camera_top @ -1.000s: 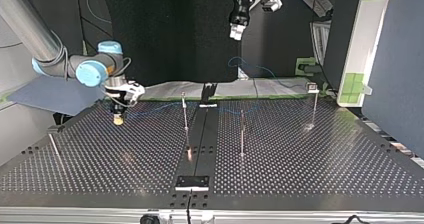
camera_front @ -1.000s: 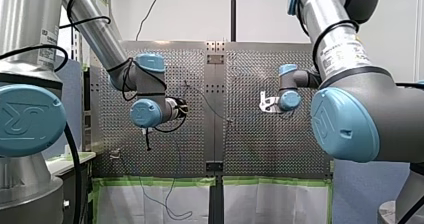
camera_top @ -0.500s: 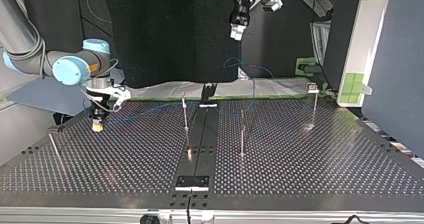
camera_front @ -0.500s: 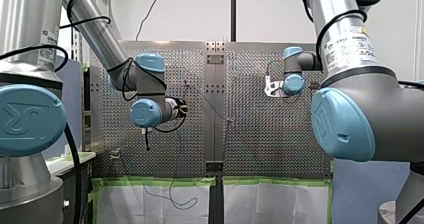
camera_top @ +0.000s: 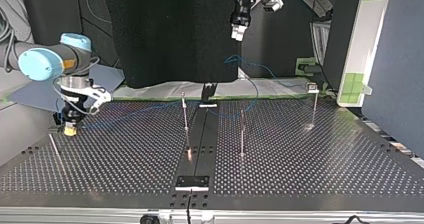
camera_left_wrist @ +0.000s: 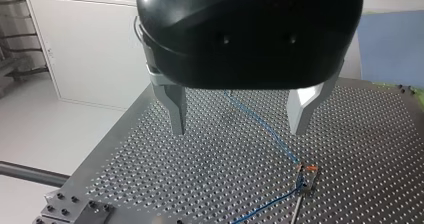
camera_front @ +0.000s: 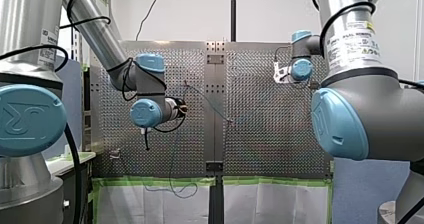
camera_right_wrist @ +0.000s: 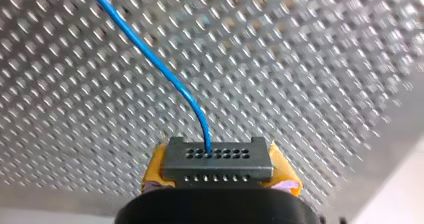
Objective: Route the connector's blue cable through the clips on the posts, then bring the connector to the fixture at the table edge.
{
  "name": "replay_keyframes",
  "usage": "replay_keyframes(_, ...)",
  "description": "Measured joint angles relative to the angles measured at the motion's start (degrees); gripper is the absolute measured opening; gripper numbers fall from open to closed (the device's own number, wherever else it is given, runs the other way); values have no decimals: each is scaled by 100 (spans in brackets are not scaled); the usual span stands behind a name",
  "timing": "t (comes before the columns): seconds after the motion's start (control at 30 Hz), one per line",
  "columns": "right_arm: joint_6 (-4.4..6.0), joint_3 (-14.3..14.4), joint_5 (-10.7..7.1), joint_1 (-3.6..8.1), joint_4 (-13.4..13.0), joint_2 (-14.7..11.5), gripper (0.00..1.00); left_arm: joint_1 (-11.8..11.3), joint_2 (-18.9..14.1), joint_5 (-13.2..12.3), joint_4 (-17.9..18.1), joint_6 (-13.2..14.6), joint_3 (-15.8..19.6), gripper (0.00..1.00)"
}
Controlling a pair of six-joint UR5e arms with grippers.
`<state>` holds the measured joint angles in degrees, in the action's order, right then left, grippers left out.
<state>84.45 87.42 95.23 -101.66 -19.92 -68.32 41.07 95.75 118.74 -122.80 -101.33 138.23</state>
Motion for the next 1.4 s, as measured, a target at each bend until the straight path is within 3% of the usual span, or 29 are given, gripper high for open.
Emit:
replay_keyframes(0.2,54,210,14,174,-179,-265,0,-2,0,4,-8,1,0,100)
replay_keyframes(0.33,96,299,8,285,-281,-306,0,-4,2,4,-2,1,0,100)
replay_keyframes(0.5,151,364,-22,408,-408,-226,0,-15,2,4,10,1,0,100)
replay_keyframes(0.73,148,387,-98,587,-263,66,0,-31,1,4,0,4,0,100)
replay_keyframes(1.1,171,434,-559,818,-335,144,0,-71,-1,4,13,26,0,100)
replay_keyframes(1.4,83,432,-1011,951,-357,145,0,-134,1,12,14,86,-1,100)
